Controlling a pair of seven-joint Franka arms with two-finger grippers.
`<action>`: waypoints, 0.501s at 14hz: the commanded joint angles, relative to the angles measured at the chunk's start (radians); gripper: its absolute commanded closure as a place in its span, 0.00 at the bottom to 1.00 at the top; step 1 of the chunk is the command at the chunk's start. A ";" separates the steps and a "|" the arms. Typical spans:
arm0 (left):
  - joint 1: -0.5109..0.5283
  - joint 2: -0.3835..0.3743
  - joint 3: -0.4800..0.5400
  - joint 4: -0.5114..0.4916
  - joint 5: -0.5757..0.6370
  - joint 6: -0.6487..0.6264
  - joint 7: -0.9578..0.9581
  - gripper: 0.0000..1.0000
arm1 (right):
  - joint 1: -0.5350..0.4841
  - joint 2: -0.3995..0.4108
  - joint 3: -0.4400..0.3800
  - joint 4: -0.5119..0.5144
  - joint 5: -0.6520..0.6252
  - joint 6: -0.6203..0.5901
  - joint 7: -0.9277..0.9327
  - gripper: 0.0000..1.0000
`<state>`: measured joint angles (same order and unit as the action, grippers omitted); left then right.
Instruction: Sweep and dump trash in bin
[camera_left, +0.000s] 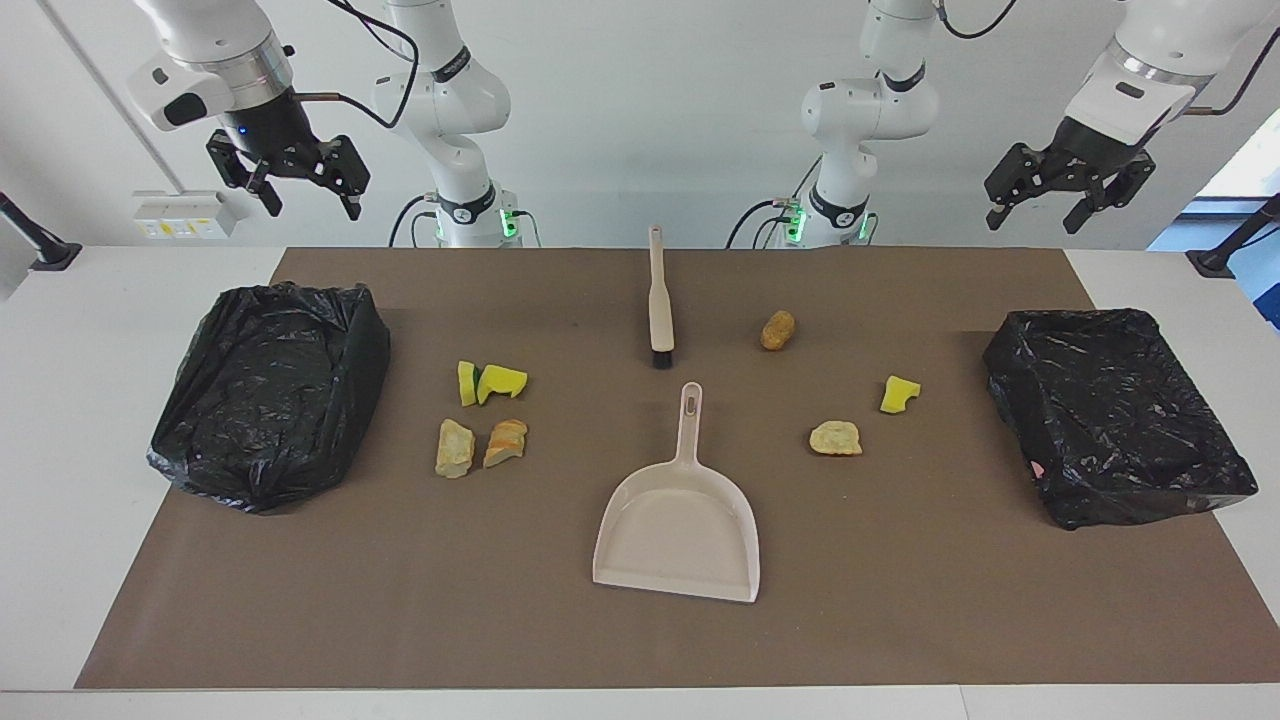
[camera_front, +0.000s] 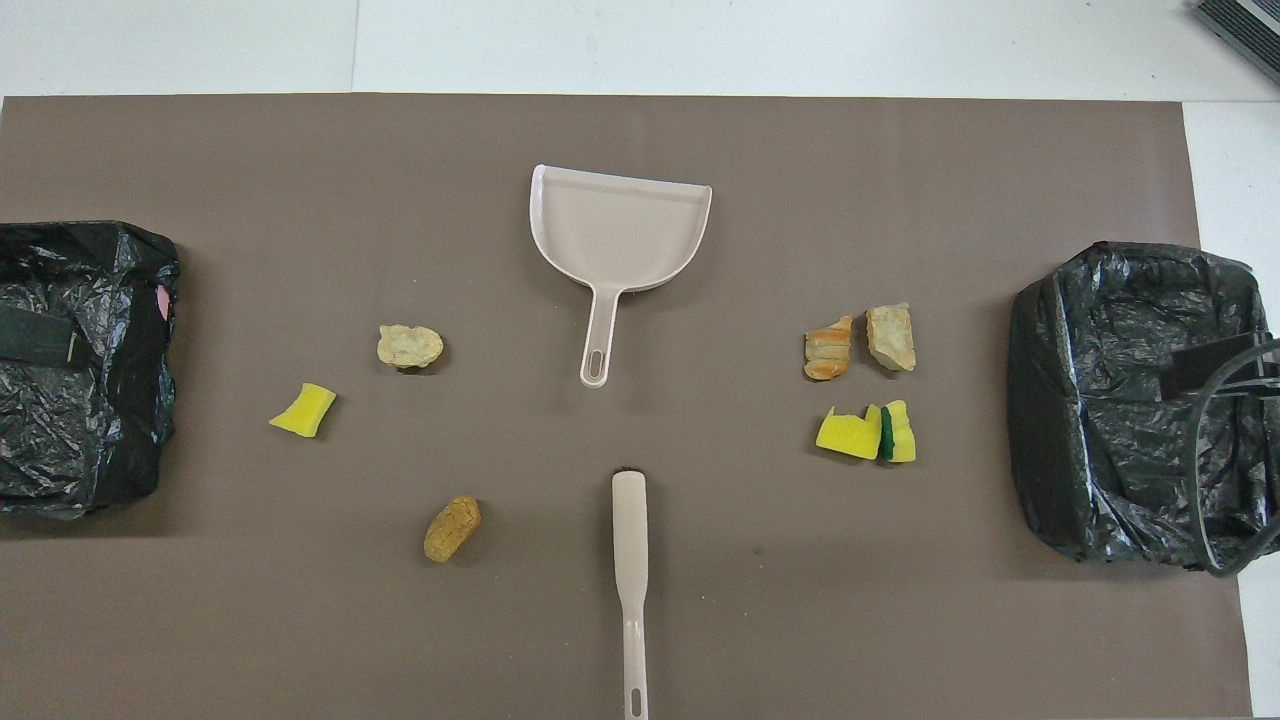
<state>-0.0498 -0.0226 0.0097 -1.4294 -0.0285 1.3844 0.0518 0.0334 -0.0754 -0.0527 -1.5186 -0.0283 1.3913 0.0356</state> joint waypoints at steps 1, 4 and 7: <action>-0.015 -0.013 0.007 -0.011 0.018 0.008 -0.004 0.00 | -0.013 -0.020 0.010 -0.021 0.010 0.011 -0.026 0.00; -0.015 -0.013 0.007 -0.014 0.016 0.010 -0.004 0.00 | -0.013 -0.027 0.010 -0.044 0.011 0.012 -0.014 0.00; -0.022 -0.022 0.006 -0.026 0.013 0.018 -0.009 0.00 | -0.012 -0.043 0.010 -0.075 0.013 0.017 0.013 0.00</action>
<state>-0.0500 -0.0226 0.0079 -1.4300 -0.0285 1.3845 0.0518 0.0334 -0.0805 -0.0521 -1.5406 -0.0282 1.3912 0.0361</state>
